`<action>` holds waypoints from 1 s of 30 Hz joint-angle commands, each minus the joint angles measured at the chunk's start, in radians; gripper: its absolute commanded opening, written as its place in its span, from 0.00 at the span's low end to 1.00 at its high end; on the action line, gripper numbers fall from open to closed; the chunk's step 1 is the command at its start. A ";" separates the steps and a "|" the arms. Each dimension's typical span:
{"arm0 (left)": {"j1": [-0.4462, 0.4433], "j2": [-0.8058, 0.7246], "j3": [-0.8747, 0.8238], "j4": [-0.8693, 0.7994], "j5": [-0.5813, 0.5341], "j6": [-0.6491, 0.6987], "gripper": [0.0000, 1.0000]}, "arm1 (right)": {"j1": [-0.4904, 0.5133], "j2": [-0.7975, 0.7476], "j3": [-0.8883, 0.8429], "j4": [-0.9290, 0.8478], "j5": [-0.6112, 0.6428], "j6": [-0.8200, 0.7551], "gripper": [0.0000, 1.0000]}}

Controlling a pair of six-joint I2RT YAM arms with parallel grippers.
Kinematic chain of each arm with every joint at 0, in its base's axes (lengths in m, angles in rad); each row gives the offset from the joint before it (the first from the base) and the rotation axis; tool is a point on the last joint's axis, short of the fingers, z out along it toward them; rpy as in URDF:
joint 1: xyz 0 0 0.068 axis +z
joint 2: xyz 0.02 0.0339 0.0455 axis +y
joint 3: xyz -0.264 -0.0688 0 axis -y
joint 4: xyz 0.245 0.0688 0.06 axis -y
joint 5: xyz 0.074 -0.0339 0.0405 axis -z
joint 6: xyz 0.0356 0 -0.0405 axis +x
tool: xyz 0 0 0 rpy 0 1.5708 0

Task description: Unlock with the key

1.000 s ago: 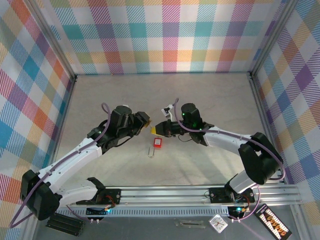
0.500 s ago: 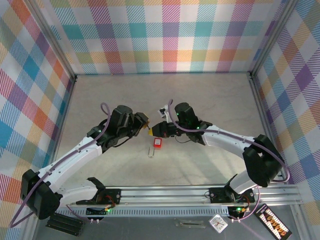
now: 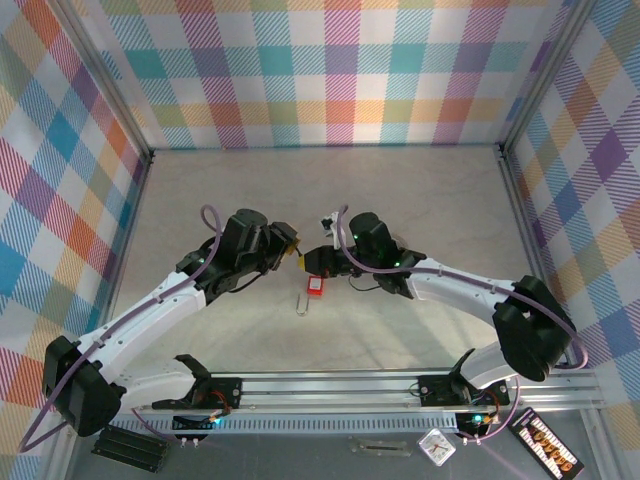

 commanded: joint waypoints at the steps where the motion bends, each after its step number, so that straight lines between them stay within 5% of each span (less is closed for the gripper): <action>1: -0.051 -0.016 0.041 0.017 0.107 0.017 0.00 | -0.011 0.016 -0.004 0.126 0.100 0.028 0.00; 9: -0.040 -0.059 0.115 -0.141 -0.011 0.135 0.00 | -0.011 -0.015 -0.041 0.123 0.060 0.044 0.00; 30: 0.029 0.008 0.190 -0.161 0.015 0.213 0.00 | 0.025 -0.071 -0.088 0.134 0.009 0.056 0.00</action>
